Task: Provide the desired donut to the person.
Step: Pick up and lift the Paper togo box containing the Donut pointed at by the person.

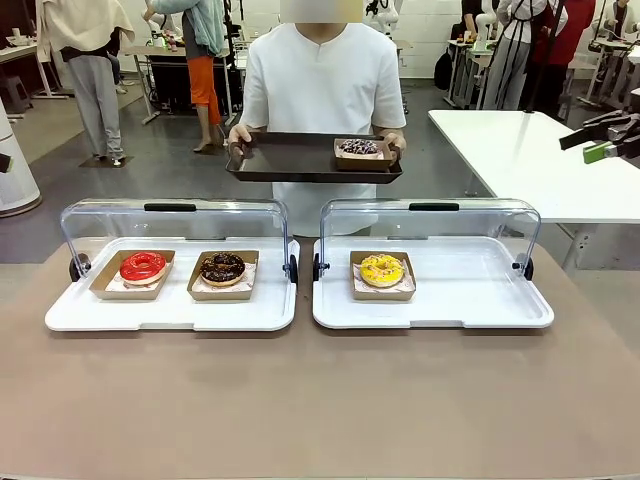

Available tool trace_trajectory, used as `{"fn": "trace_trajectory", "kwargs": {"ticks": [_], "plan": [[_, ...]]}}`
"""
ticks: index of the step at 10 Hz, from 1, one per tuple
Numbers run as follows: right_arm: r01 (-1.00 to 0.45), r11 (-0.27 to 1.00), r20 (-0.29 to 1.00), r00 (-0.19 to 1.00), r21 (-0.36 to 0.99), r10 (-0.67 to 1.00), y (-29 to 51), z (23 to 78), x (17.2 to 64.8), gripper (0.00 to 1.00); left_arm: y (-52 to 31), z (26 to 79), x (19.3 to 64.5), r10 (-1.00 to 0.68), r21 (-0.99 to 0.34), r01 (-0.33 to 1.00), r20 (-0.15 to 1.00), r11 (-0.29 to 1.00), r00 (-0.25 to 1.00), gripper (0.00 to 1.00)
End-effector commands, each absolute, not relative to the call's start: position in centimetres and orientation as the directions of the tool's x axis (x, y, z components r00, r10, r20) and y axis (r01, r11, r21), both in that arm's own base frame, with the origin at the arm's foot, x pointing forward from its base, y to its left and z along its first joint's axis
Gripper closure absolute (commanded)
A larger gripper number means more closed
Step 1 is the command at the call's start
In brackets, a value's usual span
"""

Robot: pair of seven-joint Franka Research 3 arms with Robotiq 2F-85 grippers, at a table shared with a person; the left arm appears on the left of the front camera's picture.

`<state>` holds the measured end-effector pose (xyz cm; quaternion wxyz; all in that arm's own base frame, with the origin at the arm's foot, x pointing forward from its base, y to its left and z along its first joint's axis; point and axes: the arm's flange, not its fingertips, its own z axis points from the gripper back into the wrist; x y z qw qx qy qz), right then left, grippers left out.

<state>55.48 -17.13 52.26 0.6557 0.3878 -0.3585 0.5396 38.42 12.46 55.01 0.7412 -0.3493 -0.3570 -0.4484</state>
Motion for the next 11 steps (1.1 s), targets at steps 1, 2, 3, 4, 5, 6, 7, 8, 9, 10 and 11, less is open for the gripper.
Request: {"fn": "trace_trajectory", "kwargs": {"ticks": [1,2,3,4,5,6,7,8,9,10,11], "plan": [[-0.989,0.094,0.879,0.145,0.115,0.453,-17.06,52.04,54.39,0.00,12.47,55.14,38.41,-0.404,-0.196,0.916,0.850,0.351,0.336,0.00],[-0.991,0.074,0.872,0.131,0.109,0.471,-16.69,52.24,54.35,0.00,12.47,55.14,38.41,-0.404,-0.196,0.916,0.850,0.351,0.336,0.00],[-0.986,0.114,0.886,0.161,0.123,0.435,-17.20,52.39,55.31,0.00,12.47,55.14,38.41,-0.404,-0.196,0.916,0.850,0.351,0.336,0.00],[-0.986,0.114,0.886,0.161,0.123,0.435,-17.20,52.39,55.31,0.00,12.47,55.14,38.41,-0.404,-0.196,0.916,0.850,0.351,0.336,0.00],[-0.986,0.114,0.886,0.161,0.123,0.435,-17.20,52.39,55.31,0.00,12.47,55.14,38.41,-0.404,-0.196,0.916,0.850,0.351,0.336,0.00],[-0.986,0.114,0.886,0.161,0.123,0.435,-17.20,52.39,55.31,0.00,12.47,55.14,38.41,-0.404,-0.196,0.916,0.850,0.351,0.336,0.00],[-0.986,0.114,0.886,0.161,0.123,0.435,-17.20,52.39,55.31,0.00,12.47,55.14,38.41,-0.404,-0.196,0.916,0.850,0.351,0.336,0.00],[-0.986,0.114,0.886,0.161,0.123,0.435,-17.20,52.39,55.31,0.00,12.47,55.14,38.41,-0.404,-0.196,0.916,0.850,0.351,0.336,0.00],[-0.986,0.114,0.886,0.161,0.123,0.435,-17.20,52.39,55.31,0.00,12.47,55.14,38.41,-0.404,-0.196,0.916,0.850,0.351,0.336,0.00],[-0.986,0.114,0.886,0.161,0.123,0.435,-17.20,52.39,55.31,0.00,12.47,55.14,38.41,-0.404,-0.196,0.916,0.850,0.351,0.336,0.00],[-0.986,0.114,0.886,0.161,0.123,0.435,-17.20,52.39,55.31,0.00,12.47,55.14,38.41,-0.404,-0.196,0.916,0.850,0.351,0.336,0.00]]}}
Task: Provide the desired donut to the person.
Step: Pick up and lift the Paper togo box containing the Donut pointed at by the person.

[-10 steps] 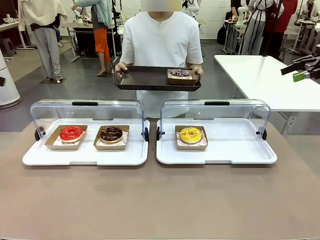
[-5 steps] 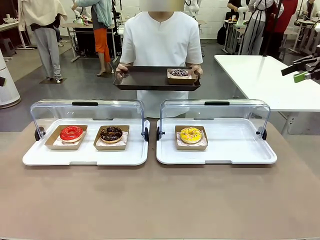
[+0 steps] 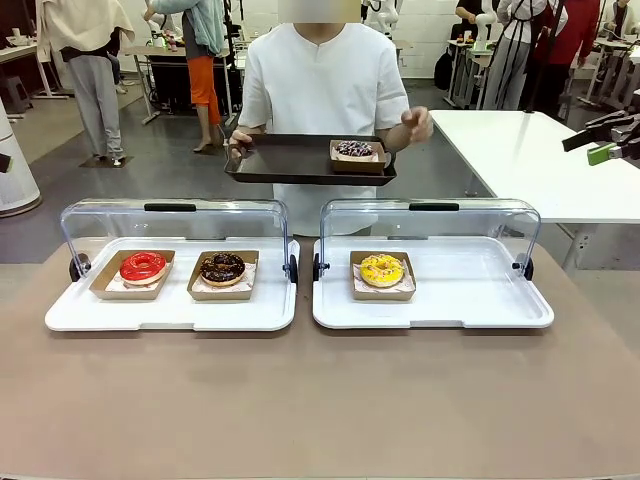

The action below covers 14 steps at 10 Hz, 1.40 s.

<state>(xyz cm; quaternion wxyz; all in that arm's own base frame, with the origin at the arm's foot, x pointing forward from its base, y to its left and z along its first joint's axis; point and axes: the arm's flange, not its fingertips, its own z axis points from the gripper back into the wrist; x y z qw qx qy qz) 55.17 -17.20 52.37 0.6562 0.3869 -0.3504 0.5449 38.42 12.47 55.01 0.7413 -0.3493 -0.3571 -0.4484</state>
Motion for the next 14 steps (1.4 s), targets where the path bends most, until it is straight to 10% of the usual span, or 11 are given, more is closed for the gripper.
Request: {"fn": "trace_trajectory", "kwargs": {"ticks": [1,14], "plan": [[-0.986,0.114,0.886,0.161,0.123,0.435,-17.20,52.39,55.31,0.00,12.47,55.14,38.41,-0.404,-0.196,0.916,0.850,0.351,0.336,0.00],[-0.986,0.114,0.886,0.161,0.123,0.435,-17.20,52.39,55.31,0.00,12.47,55.14,38.41,-0.404,-0.196,0.916,0.850,0.351,0.336,0.00]]}}
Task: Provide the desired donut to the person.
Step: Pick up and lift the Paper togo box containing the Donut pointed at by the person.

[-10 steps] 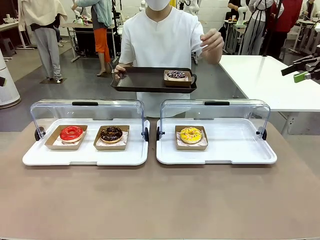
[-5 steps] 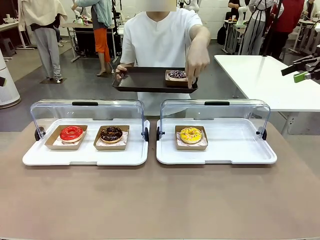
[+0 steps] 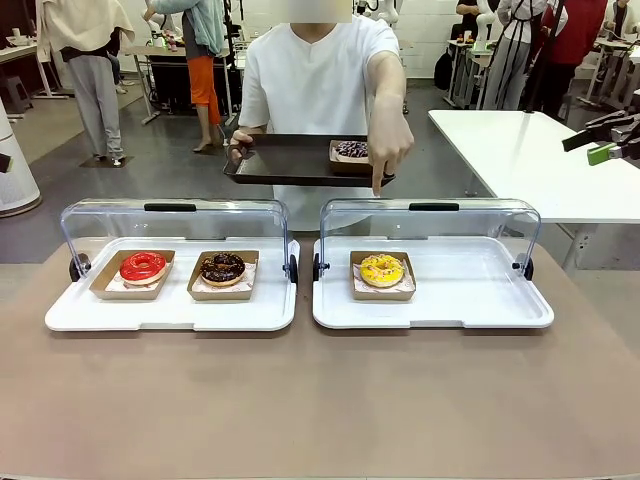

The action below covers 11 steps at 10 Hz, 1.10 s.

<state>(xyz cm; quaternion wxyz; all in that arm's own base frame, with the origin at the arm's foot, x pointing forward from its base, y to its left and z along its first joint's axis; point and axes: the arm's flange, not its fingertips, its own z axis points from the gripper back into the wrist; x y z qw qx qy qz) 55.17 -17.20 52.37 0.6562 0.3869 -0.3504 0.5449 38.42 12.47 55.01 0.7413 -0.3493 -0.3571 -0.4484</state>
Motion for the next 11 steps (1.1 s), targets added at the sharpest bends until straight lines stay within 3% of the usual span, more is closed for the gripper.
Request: {"fn": "trace_trajectory", "kwargs": {"ticks": [1,3,4,7,11], "plan": [[-0.986,0.114,0.886,0.161,0.123,0.435,-17.2,52.4,55.3,0.00,12.5,55.1,38.4,-0.404,-0.196,0.916,0.850,0.351,0.336,0.00],[-0.986,0.107,0.882,0.161,0.126,0.444,-17.2,52.4,55.2,0.00,12.5,55.1,38.4,-0.404,-0.196,0.916,0.850,0.351,0.336,0.00],[-0.993,0.045,0.875,0.115,0.106,0.471,-16.1,53.9,54.1,0.00,12.5,55.1,38.4,-0.404,-0.196,0.916,0.850,0.351,0.336,0.00],[-0.988,-0.142,0.792,-0.127,-0.051,0.597,-9.3,59.1,49.1,0.00,12.5,55.1,38.4,-0.404,-0.196,0.916,0.850,0.351,0.336,0.00],[-0.915,-0.402,0.565,-0.339,-0.015,0.752,4.3,59.9,45.0,0.00,12.5,55.1,38.4,-0.404,-0.196,0.916,0.850,0.351,0.336,0.00]]}}
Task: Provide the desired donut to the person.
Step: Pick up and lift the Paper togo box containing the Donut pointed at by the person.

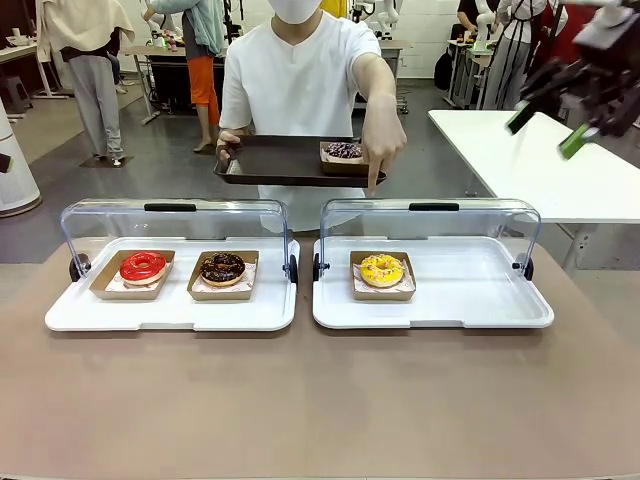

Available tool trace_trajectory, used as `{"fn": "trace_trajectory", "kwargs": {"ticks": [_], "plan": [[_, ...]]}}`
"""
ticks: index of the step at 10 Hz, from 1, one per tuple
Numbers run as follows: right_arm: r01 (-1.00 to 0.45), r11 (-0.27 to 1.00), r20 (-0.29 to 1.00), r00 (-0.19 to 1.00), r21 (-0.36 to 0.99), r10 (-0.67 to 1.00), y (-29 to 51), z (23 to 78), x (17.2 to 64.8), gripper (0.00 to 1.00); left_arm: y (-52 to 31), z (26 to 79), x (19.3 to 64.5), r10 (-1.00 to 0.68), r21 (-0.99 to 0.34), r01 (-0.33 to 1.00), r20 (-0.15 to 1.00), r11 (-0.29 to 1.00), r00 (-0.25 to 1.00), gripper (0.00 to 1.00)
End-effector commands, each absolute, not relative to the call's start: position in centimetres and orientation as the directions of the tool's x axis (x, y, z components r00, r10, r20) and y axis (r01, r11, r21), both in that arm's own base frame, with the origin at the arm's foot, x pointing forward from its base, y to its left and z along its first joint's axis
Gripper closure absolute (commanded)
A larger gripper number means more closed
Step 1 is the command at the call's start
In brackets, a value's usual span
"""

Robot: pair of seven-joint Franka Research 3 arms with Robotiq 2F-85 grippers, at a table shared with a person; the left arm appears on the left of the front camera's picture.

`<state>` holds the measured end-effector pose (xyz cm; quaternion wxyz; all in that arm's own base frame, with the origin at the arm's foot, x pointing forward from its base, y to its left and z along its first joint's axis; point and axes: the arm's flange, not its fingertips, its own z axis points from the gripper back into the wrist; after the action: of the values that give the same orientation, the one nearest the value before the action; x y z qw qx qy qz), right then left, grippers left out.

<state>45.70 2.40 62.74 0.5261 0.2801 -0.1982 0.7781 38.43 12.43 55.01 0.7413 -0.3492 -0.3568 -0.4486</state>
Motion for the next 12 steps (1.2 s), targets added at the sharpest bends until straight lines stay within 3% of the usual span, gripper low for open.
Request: {"fn": "trace_trajectory", "kwargs": {"ticks": [1,5,8,9,10,12], "plan": [[-0.917,-0.400,0.500,-0.347,-0.001,0.794,7.1,59.0,44.5,0.00,12.5,55.1,38.4,-0.404,-0.196,0.916,0.850,0.351,0.336,0.00],[-0.985,-0.160,0.191,-0.169,-0.064,0.967,13.2,54.3,44.0,0.00,12.5,55.1,38.4,-0.404,-0.196,0.916,0.850,0.351,0.336,0.00],[-0.992,-0.128,0.197,-0.129,-0.016,0.972,13.8,52.3,45.1,0.00,12.5,55.1,38.4,-0.404,-0.196,0.916,0.850,0.351,0.336,0.00],[-0.980,-0.189,0.234,-0.170,0.060,0.957,12.8,52.9,45.5,0.00,12.5,55.1,38.4,-0.404,-0.196,0.916,0.850,0.351,0.336,0.00],[-0.988,-0.147,0.185,-0.153,-0.046,0.971,13.8,52.3,44.8,0.00,12.5,55.1,38.4,-0.404,-0.196,0.916,0.850,0.351,0.336,0.00],[-0.988,-0.147,0.185,-0.153,-0.046,0.971,13.8,52.3,44.8,0.00,12.5,55.1,38.4,-0.404,-0.196,0.916,0.850,0.351,0.336,0.00]]}}
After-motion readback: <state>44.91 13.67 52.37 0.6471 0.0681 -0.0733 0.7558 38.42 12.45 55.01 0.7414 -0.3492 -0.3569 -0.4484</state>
